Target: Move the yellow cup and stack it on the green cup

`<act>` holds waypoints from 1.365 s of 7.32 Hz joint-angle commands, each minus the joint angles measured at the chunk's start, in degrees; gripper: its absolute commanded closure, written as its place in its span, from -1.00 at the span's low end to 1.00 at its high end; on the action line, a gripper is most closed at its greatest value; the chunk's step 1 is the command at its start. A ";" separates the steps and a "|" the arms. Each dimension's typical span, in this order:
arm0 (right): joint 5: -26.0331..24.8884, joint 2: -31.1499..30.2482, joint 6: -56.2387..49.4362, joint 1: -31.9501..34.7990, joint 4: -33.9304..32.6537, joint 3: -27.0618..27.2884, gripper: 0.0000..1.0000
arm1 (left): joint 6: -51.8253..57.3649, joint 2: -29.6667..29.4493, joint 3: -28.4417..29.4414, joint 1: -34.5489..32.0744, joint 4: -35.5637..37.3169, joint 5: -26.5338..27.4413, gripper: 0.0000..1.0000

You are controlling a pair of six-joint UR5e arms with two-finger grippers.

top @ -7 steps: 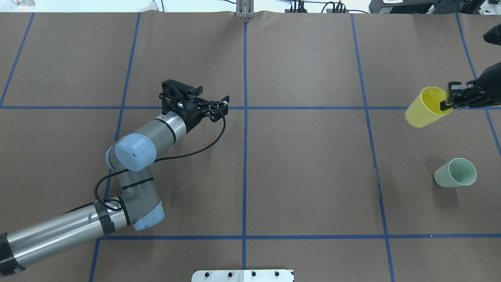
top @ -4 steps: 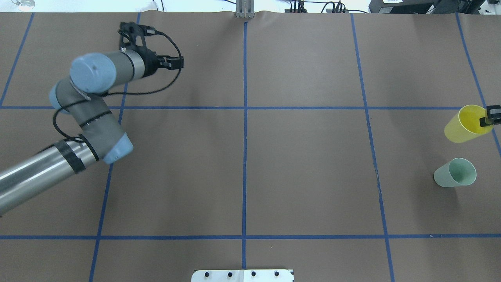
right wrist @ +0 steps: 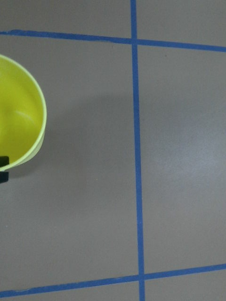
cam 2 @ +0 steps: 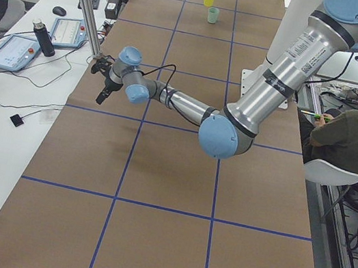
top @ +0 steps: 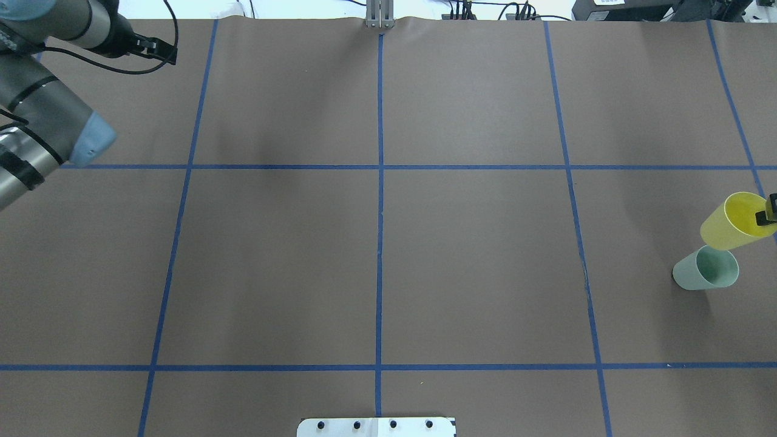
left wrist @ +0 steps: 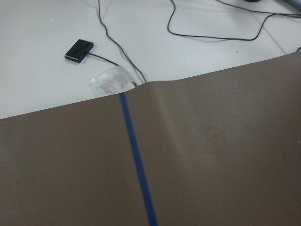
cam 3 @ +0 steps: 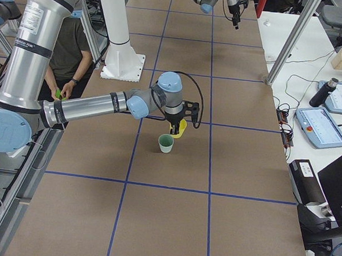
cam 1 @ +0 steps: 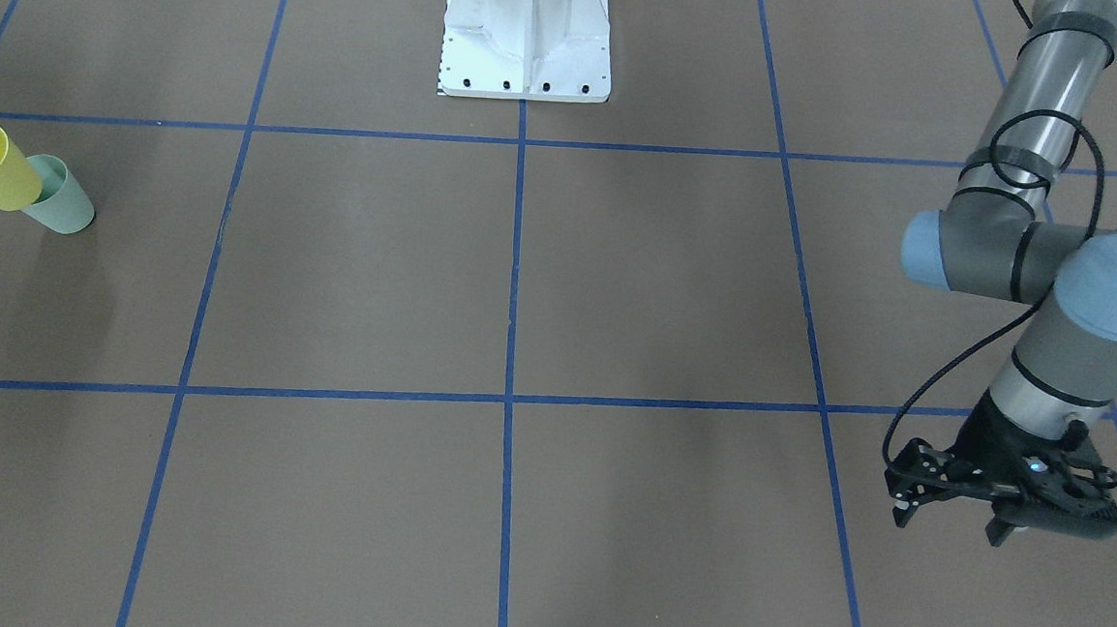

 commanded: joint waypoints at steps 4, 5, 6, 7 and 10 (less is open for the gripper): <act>1.10 -1.38 -0.04 -1.67 0.05 -0.85 1.00 | 0.95 4.14 -1.12 -2.88 0.64 -5.89 -0.99; 1.10 -2.07 -0.04 -1.85 0.57 -1.20 1.00 | 0.86 4.14 -1.73 -2.88 0.72 -5.80 -0.99; 1.10 -2.34 -0.04 -2.02 1.70 -1.73 1.00 | 0.86 4.23 -2.00 -2.88 0.73 -5.80 -0.99; 1.10 -2.35 -0.04 -2.28 1.80 -2.34 1.00 | 0.86 4.14 -2.26 -2.88 0.73 -5.80 -0.99; 1.19 -2.52 0.22 -2.81 6.26 -5.32 1.00 | 0.86 4.23 -2.70 -3.14 0.73 -5.89 -0.99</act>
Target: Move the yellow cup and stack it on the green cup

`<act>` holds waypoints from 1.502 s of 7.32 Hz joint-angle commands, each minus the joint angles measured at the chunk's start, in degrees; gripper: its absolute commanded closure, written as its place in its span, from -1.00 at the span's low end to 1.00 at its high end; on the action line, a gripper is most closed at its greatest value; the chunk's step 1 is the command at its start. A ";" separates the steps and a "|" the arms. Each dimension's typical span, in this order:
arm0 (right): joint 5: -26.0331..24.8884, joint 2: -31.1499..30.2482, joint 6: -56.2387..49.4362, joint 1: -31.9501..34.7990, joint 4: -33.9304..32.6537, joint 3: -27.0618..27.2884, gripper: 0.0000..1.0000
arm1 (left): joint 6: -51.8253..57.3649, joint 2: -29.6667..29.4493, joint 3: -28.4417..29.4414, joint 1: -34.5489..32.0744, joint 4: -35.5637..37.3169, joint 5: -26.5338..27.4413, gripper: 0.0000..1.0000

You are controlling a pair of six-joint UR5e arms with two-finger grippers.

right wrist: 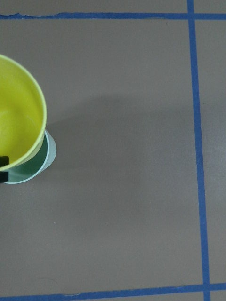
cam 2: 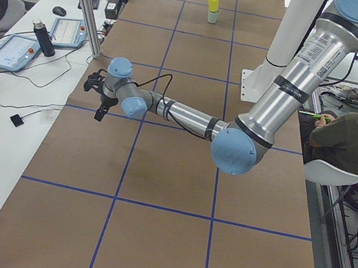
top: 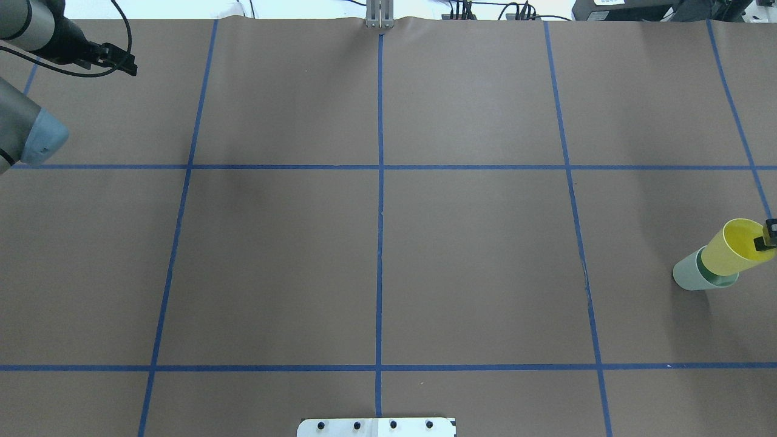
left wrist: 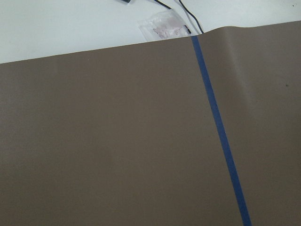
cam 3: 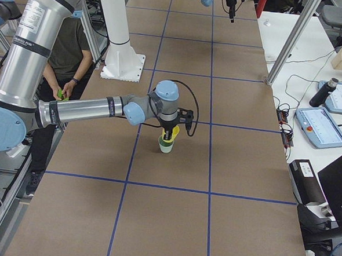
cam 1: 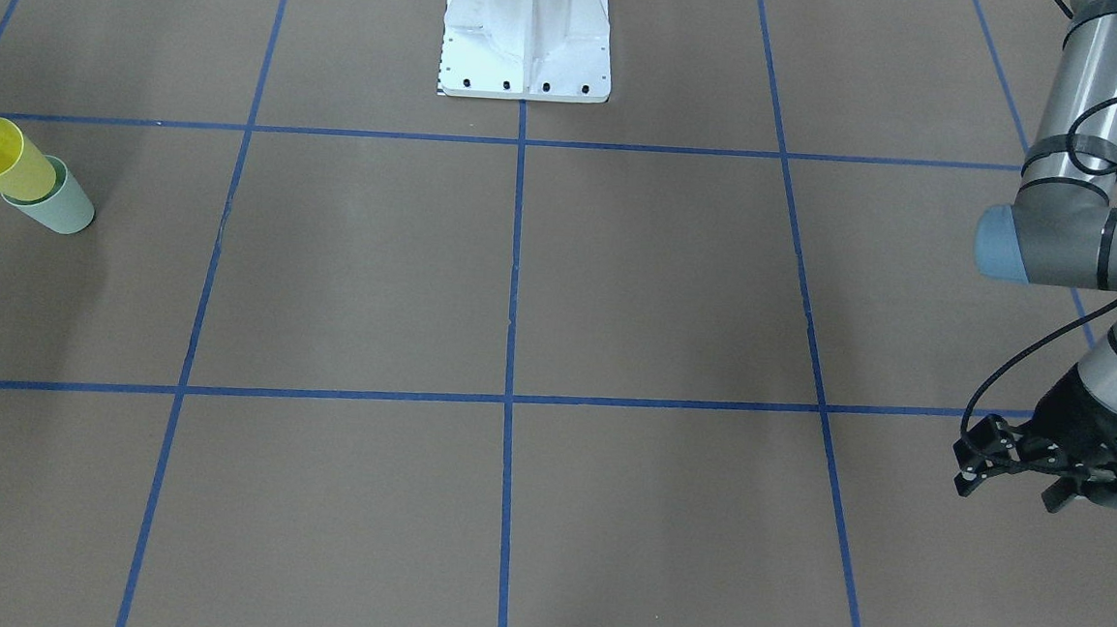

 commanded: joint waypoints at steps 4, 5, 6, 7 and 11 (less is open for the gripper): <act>0.42 -0.02 0.92 -1.00 3.93 -2.54 -0.98 | -0.14 0.04 -0.69 -0.09 0.26 -0.03 -0.99; 0.68 0.07 0.92 -1.00 3.93 -2.54 -1.00 | -0.23 0.04 -0.69 -0.09 0.26 -0.03 -0.99; 0.86 0.16 0.92 -1.00 3.93 -2.37 -1.00 | -0.23 0.04 -0.69 -0.18 0.35 -0.03 -0.99; 0.86 0.42 0.92 -0.91 4.02 -1.93 -1.00 | 0.12 0.04 -0.61 -1.40 0.61 -1.16 -0.99; 0.42 8.13 -0.13 4.60 3.49 -6.91 -1.00 | 18.78 2.32 0.89 -11.31 14.18 -10.55 -0.99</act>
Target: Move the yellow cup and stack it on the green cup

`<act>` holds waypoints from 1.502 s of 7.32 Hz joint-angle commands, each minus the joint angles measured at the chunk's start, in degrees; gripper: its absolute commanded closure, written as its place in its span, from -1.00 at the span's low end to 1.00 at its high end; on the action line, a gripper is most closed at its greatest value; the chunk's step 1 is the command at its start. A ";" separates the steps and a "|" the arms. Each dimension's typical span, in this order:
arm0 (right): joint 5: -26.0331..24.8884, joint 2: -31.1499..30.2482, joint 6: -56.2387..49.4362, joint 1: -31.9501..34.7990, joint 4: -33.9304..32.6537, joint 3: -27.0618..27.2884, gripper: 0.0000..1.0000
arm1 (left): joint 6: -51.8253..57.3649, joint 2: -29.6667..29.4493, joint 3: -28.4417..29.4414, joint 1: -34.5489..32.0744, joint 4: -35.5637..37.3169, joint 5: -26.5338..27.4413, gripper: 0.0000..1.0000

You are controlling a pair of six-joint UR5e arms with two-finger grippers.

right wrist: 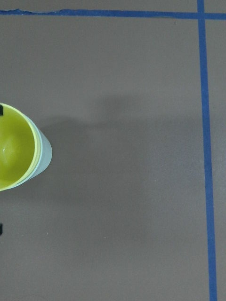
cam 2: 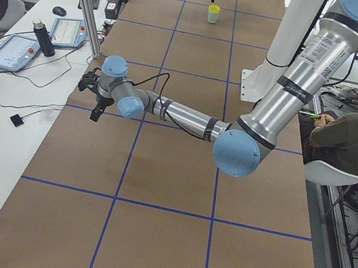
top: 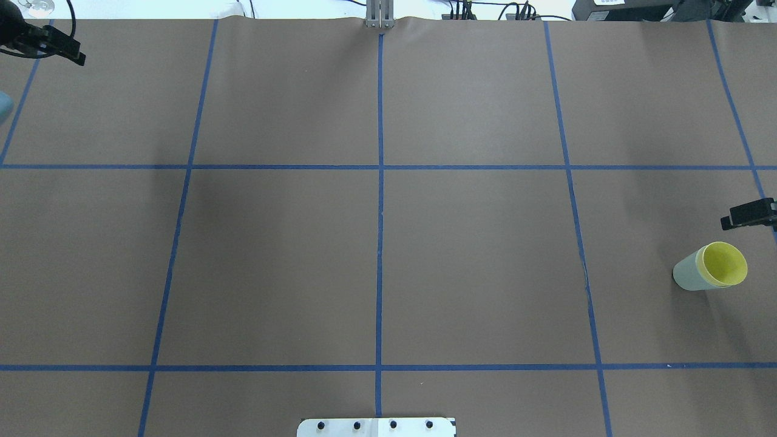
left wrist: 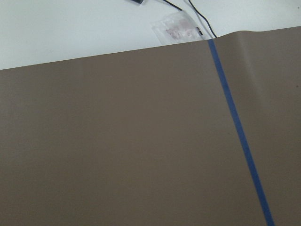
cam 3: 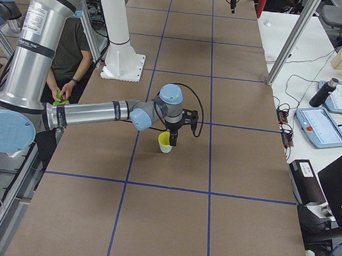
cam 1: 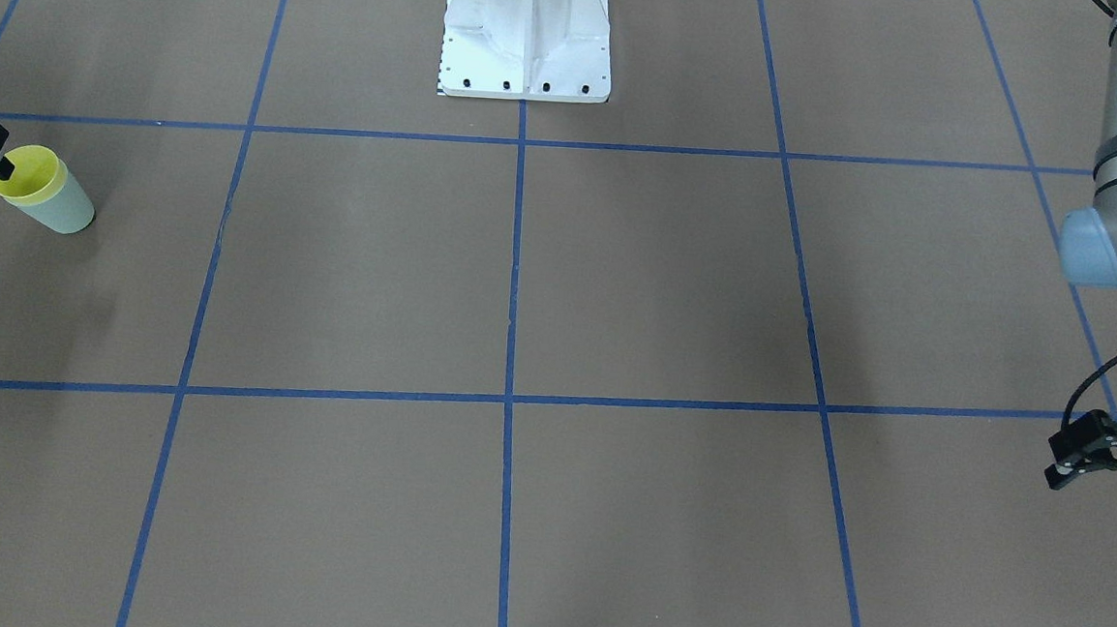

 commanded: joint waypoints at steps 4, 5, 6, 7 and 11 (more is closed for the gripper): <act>1.67 13.16 -8.43 10.03 -10.08 -11.02 -1.00 | 20.48 9.76 0.10 -15.67 11.83 -17.65 -0.99; 3.60 15.97 -13.43 12.92 -17.45 -11.02 -1.00 | 21.09 12.05 -0.42 -16.21 11.31 -18.74 -0.99; 4.40 17.65 -17.83 15.38 -22.83 -11.02 -1.00 | 29.54 13.12 -0.34 -17.87 10.35 -16.84 -0.99; 4.49 17.75 -21.88 17.41 -24.71 -11.02 -1.00 | 35.63 13.48 -0.60 -19.71 11.12 -12.30 -0.99; 4.58 17.23 -24.90 19.45 -28.24 -10.40 -1.00 | 23.94 27.77 -19.96 -20.34 19.17 -9.89 -0.99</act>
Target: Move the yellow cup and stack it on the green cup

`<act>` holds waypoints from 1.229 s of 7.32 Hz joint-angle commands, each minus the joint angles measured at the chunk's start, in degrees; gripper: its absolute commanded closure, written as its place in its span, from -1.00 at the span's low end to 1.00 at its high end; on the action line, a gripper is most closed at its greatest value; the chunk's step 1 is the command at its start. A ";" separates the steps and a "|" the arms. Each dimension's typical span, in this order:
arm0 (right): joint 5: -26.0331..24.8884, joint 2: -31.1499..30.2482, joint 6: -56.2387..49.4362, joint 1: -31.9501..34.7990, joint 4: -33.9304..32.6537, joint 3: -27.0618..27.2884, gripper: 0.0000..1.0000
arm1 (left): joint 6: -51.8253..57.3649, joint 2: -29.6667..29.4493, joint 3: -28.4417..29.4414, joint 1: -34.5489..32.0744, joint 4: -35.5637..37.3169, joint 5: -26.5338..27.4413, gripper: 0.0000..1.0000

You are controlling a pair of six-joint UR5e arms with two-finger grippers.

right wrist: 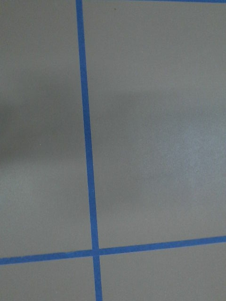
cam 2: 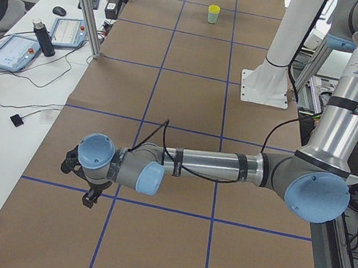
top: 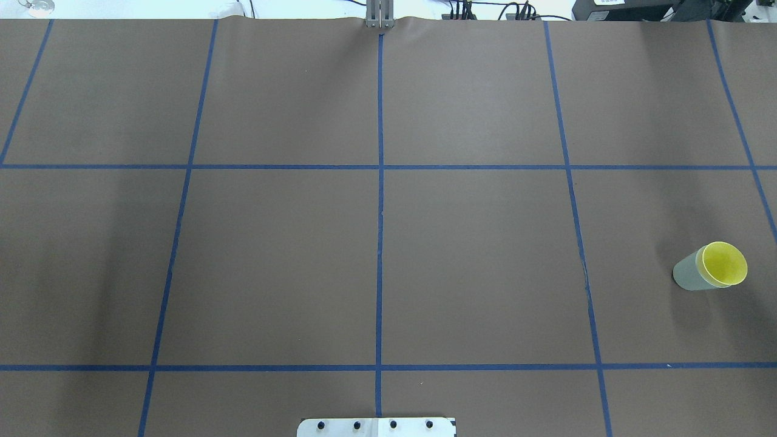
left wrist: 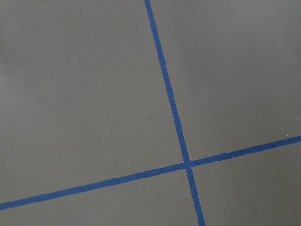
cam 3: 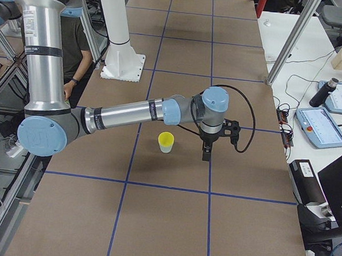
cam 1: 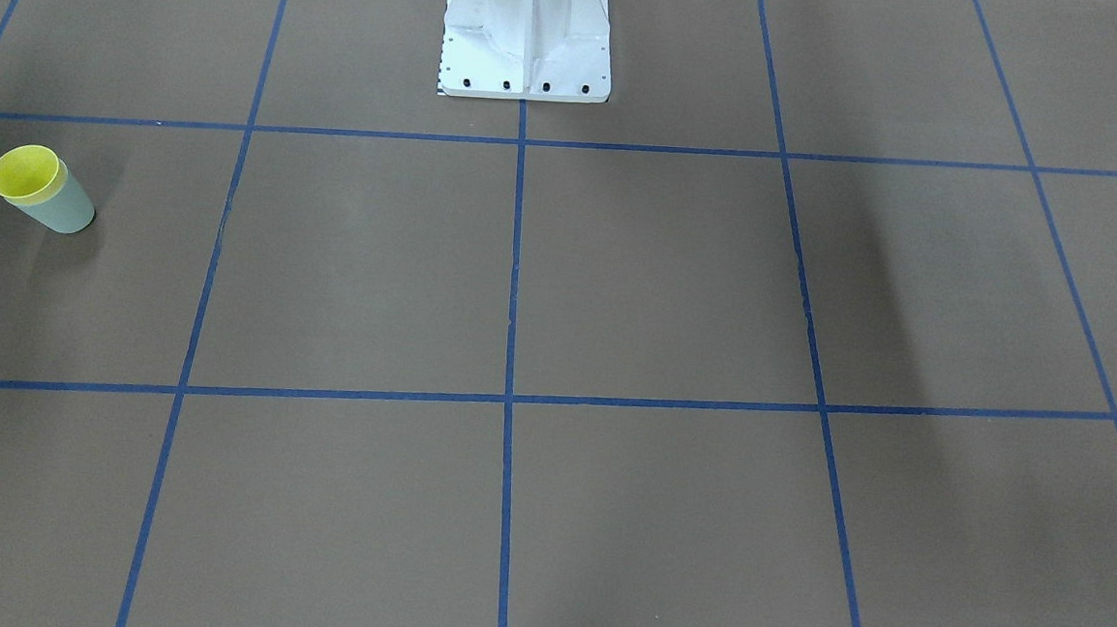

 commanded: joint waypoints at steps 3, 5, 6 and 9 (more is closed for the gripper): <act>0.02 -1.73 -2.09 1.14 -0.61 0.21 -1.00 | -3.61 9.32 -20.33 0.37 20.26 1.51 -0.99; 0.02 -2.43 -5.24 2.10 -0.61 0.21 -1.00 | -3.34 11.50 -20.95 0.38 20.38 0.81 -0.99; 0.02 -3.13 -6.65 2.63 -0.61 0.21 -1.00 | -2.82 11.95 -20.60 0.46 20.21 1.24 -0.99; -0.59 -3.84 -14.36 4.64 -5.23 0.30 -1.00 | 6.41 11.17 -20.51 0.46 20.73 9.39 -0.99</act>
